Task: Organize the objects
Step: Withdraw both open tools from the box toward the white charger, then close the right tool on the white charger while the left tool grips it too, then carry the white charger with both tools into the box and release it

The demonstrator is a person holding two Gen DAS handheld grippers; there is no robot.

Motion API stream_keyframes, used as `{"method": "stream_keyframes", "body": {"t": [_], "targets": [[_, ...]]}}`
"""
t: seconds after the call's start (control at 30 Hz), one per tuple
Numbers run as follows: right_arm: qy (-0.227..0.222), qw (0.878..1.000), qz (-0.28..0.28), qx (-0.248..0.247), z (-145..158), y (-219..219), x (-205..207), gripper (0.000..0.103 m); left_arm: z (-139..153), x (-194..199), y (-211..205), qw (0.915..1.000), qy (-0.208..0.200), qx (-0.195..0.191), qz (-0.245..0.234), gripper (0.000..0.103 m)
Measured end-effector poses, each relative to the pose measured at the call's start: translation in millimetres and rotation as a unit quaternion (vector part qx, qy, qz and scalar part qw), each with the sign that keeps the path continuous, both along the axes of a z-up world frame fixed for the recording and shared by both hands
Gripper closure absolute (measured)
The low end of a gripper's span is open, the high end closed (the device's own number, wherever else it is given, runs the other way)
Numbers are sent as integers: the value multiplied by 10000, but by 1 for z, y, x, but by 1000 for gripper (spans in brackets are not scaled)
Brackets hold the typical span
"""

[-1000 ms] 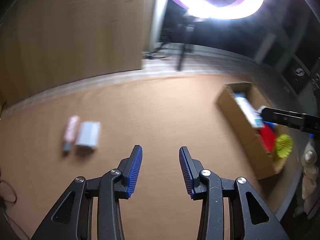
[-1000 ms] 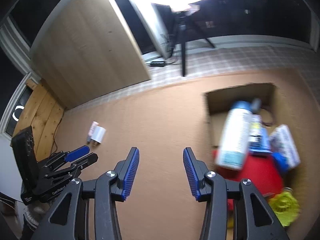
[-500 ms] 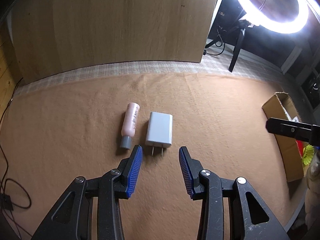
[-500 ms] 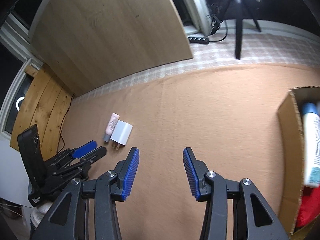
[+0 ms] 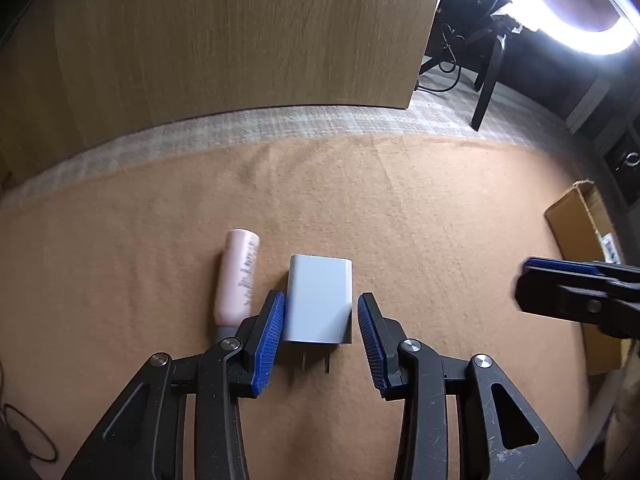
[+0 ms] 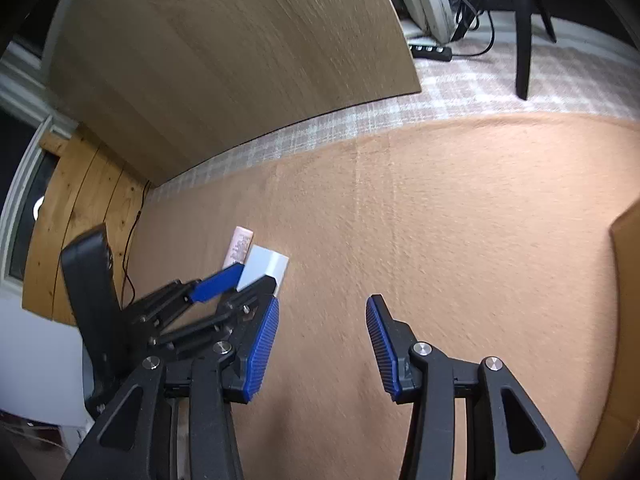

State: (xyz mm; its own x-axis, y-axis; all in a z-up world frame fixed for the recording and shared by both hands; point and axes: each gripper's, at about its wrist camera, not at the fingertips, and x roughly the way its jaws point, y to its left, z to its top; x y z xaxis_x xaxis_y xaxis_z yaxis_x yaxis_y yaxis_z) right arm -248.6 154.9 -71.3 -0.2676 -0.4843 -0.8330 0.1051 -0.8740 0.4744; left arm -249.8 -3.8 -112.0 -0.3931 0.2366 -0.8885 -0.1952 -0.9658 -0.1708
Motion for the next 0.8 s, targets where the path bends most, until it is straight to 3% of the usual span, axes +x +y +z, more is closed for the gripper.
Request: {"method": "stream_keyframes", "body": {"t": [0.3,0.8], "targets": [[-346,9992,196,-71,-27,-21,-21,61,-7,11,12,9982,-77,585,-80,64],[-826,9951,390,-378,-58,-21,-18,72,-7,32,45,9980,-83,547,-302,64]]}}
